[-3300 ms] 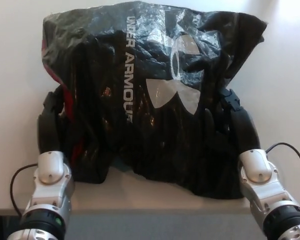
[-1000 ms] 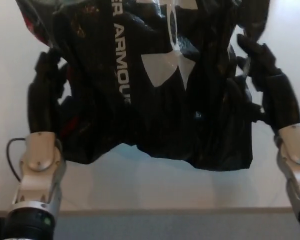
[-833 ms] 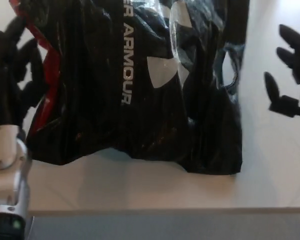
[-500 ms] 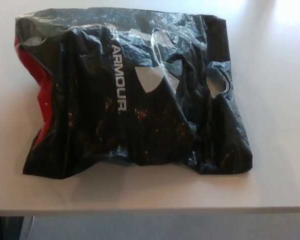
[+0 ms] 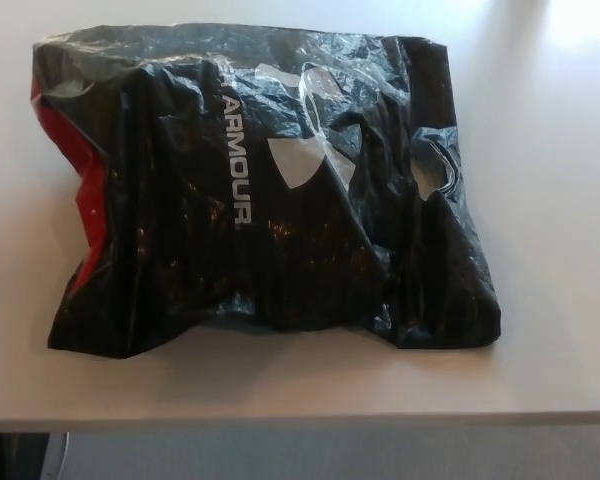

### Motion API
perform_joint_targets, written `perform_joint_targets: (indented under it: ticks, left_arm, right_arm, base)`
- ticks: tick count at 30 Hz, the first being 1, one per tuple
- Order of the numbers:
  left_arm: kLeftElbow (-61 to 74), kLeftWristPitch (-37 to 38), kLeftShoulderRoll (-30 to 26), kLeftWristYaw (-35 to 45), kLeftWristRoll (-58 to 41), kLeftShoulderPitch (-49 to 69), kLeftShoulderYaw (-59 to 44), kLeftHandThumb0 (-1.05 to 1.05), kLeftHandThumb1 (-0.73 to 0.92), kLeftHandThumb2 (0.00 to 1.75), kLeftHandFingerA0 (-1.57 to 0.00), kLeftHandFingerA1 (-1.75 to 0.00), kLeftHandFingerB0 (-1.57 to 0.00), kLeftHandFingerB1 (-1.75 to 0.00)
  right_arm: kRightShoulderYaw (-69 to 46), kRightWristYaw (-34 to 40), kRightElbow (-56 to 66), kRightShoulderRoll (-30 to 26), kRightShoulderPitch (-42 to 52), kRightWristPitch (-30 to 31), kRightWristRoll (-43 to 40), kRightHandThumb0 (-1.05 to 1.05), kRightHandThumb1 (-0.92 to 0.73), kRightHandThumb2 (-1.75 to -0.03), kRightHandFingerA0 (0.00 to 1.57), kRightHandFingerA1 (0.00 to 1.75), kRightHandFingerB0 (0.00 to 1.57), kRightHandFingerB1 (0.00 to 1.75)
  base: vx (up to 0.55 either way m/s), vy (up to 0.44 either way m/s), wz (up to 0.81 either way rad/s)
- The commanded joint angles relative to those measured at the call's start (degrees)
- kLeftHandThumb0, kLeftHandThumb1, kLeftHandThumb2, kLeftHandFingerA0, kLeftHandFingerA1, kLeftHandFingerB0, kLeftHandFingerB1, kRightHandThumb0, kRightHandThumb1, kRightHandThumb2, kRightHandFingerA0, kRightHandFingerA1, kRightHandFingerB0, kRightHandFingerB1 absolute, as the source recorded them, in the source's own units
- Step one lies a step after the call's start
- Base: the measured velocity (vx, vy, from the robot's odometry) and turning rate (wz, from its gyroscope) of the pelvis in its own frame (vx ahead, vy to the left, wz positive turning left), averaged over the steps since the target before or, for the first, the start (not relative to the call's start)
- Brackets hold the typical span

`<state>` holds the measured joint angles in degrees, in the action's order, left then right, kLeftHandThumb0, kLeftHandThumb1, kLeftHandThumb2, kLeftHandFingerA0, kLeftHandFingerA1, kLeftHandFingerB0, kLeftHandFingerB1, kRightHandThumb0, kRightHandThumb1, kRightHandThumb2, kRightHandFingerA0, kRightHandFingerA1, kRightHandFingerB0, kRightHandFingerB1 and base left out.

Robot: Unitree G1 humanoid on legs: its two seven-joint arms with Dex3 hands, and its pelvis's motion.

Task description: A plastic bag is kept in the middle of the desk and the robot uses both its hands to grab the bag from the left and right and brings its hands close together to compress the bag

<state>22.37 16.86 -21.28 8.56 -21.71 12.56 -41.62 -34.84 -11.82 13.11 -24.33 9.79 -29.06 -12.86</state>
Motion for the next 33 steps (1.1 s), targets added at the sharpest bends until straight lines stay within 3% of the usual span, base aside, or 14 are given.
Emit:
perform_joint_targets:
  ticks: [1,4,5,6,7,11,13,14,15,17,20,21,26,33]
  left_arm:
    - [-4.67,13.78,7.85,9.34,-5.17,7.49,0.6,-0.74,0.92,0.75,-0.25,-0.32,-0.17,-0.3]
    - [-7.53,14.71,9.65,9.19,-3.23,9.12,1.22,-0.76,0.92,0.74,-0.28,-0.33,-0.2,-0.3]
    - [-11.01,17.14,10.61,10.14,-1.73,10.28,1.53,-0.76,0.92,0.72,-0.25,-0.35,-0.2,-0.28]
    - [-15.66,19.12,11.04,11.57,-0.34,11.31,2.07,-0.34,0.56,1.14,-0.03,-0.49,-0.01,-0.47]
    - [-22.4,21.57,11.14,13.22,1.35,12.06,2.88,-0.72,0.92,0.76,-0.21,-0.34,-0.2,-0.29]
    - [-40.41,29.17,11.39,14.75,3.72,10.82,4.08,-0.67,0.92,0.72,-0.23,-0.33,-0.23,-0.3]
    - [-42.74,28.52,11.47,16.38,2.43,12.38,4.53,-0.68,0.92,0.66,-0.2,-0.31,-0.2,-0.27]
    - [-44.39,27.99,11.99,17.02,1.79,12.36,5.07,-0.32,0.61,1.16,-0.01,-0.48,0.0,-0.46]
    - [-45.95,26.73,13.28,18.84,0.13,12.82,6.1,-0.32,0.63,1.16,-0.01,-0.48,0.0,-0.46]
    - [-47.76,25.78,13.79,20.39,-1.37,13.15,6.75,-0.7,0.74,1.07,-0.08,-0.44,-0.08,-0.41]
    - [-51.41,23.31,14.93,22.96,-4.56,12.09,7.3,-0.32,0.62,1.16,-0.01,-0.49,0.0,-0.46]
    - [-52.4,21.87,15.49,24.57,-6.2,11.79,7.46,-0.31,0.63,1.17,-0.01,-0.49,0.0,-0.47]
    - [-53.58,21.64,15.98,26.69,-7.14,11.52,8.68,-0.63,0.75,1.09,-0.01,-0.42,-0.07,-0.36]
    - [-52.4,19.41,15.67,31.02,-10.37,11.72,8.95,-0.78,0.76,1.06,-0.04,-0.42,-0.1,-0.35]
  right_arm:
    - [-0.59,-4.77,0.44,8.51,13.79,-10.85,-6.43,-0.38,-0.42,-1.04,0.01,0.51,0.0,0.49]
    - [0.31,-4.72,-2.3,11.91,17.74,-15.29,-3.76,-0.37,-0.49,-1.07,0.01,0.51,0.0,0.48]
    - [1.74,-5.87,-5.38,12.99,19.76,-16.57,-2.78,-0.71,-0.85,-0.64,0.12,0.34,0.13,0.29]
    - [2.74,-6.06,-9.65,14.09,20.01,-18.33,-1.31,-0.36,-0.56,-1.11,0.01,0.51,0.0,0.48]
    - [3.33,-5.34,-15.37,15.06,18.9,-20.29,0.65,-0.37,-0.55,-1.1,0.01,0.5,0.0,0.48]
    - [3.59,-3.2,-27.98,14.11,16.99,-21.12,5.21,-0.38,-0.52,-1.1,0.0,0.49,0.0,0.47]
    - [4.1,-2.81,-31.67,13.8,16.99,-22.43,6.78,-0.73,-0.85,-0.64,0.18,0.36,0.19,0.33]
    - [4.66,-2.68,-33.17,13.38,16.7,-21.38,7.23,-0.76,-0.86,-0.66,0.18,0.35,0.18,0.33]
    - [6.26,-3.88,-37.76,12.53,15.66,-21.2,7.51,-0.37,-0.52,-1.1,0.01,0.49,0.0,0.47]
    - [7.91,-4.42,-41.09,11.83,15.23,-21.25,8.29,-0.37,-0.51,-1.1,0.01,0.5,0.0,0.48]
    - [10.44,-5.46,-44.77,11.47,14.46,-20.64,8.2,-0.75,-0.92,-0.67,0.14,0.36,0.13,0.31]
    - [11.25,-6.46,-46.44,11.52,13.85,-21.14,7.11,-0.37,-0.54,-1.12,0.01,0.5,0.0,0.48]
    - [14.6,-8.51,-46.92,11.98,13.33,-21.36,4.8,-0.81,-0.89,-0.72,0.07,0.35,0.08,0.26]
    - [17.77,-11.03,-40.58,11.68,16.24,-15.84,0.33,-0.8,-0.79,-1.13,0.0,0.36,0.09,0.28]
  base:
    - [0.0,0.0,0.0]
    - [0.0,0.0,0.0]
    - [0.0,0.0,0.0]
    - [0.0,0.0,0.0]
    - [0.0,0.0,0.0]
    - [0.0,0.0,0.0]
    - [0.0,0.0,0.0]
    - [0.0,0.0,0.0]
    - [0.0,0.0,0.0]
    - [0.0,0.0,0.0]
    - [0.0,0.0,0.0]
    - [0.0,0.0,0.0]
    - [0.0,0.0,0.0]
    - [0.0,0.0,0.0]
